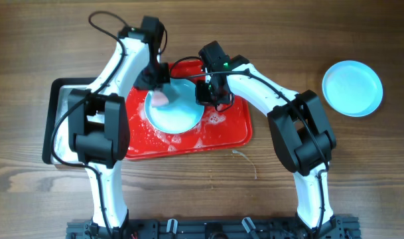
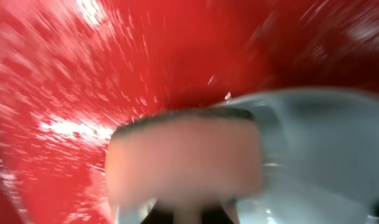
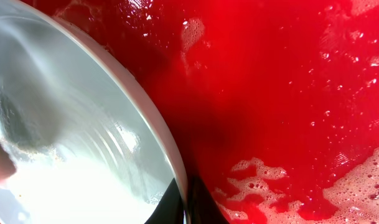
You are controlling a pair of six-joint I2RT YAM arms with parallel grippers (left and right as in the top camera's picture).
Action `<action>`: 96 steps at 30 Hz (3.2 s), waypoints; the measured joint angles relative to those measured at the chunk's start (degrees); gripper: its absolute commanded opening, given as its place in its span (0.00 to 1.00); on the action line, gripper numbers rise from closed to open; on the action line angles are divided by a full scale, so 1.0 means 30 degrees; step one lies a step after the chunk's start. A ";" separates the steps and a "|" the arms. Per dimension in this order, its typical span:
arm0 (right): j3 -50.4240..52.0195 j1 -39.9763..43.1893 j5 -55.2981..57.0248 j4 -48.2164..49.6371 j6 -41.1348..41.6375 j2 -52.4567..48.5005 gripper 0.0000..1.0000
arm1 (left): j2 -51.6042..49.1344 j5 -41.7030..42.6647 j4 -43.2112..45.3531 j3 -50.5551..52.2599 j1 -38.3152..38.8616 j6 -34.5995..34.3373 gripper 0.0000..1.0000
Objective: Clean dirty plates on tray and stack at the side
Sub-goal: 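Continue scrubbing the plate's near side with the left sponge, then withdraw the left sponge and lift the plate with the right gripper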
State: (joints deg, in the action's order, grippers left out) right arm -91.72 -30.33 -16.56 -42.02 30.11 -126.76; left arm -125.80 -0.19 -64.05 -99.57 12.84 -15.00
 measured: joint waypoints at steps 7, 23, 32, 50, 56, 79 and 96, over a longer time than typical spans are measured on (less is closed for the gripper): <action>0.0036 -0.0007 -0.0131 0.0007 -0.0131 0.0000 0.04 | 0.0969 -0.0270 0.1290 0.3344 0.0488 -0.1188 0.04; 0.0066 -0.0168 -0.0372 -0.0051 -0.0488 0.0000 0.04 | 0.0284 0.2929 -0.2171 0.2790 0.0437 0.0087 0.04; 0.0066 0.0291 -0.0095 0.0029 0.0321 0.0000 0.04 | 0.1166 0.1311 0.4248 0.3825 0.0780 -0.2820 0.04; 0.0066 0.0342 0.0015 0.0036 0.0889 0.0007 0.04 | 0.1290 0.1027 0.7526 0.4255 0.3213 -0.1239 0.04; 0.0066 0.0357 -0.0022 0.0109 0.0874 0.0007 0.04 | 0.1290 0.0554 0.7417 0.4248 0.3053 -0.3162 0.04; 0.0066 -0.0168 -0.0299 0.0452 0.0510 -0.0015 0.04 | -0.0117 0.2535 -0.3337 0.0350 -0.1894 -0.1093 0.04; 0.0816 0.1260 -0.1494 0.0131 -0.1800 0.1115 0.05 | 0.1122 0.1435 -0.9398 -0.7723 -0.2273 -0.0525 0.04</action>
State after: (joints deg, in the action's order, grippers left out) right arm -89.27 -26.55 -21.04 -41.63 24.71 -123.42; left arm -122.43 4.12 -92.25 -122.74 6.02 -16.58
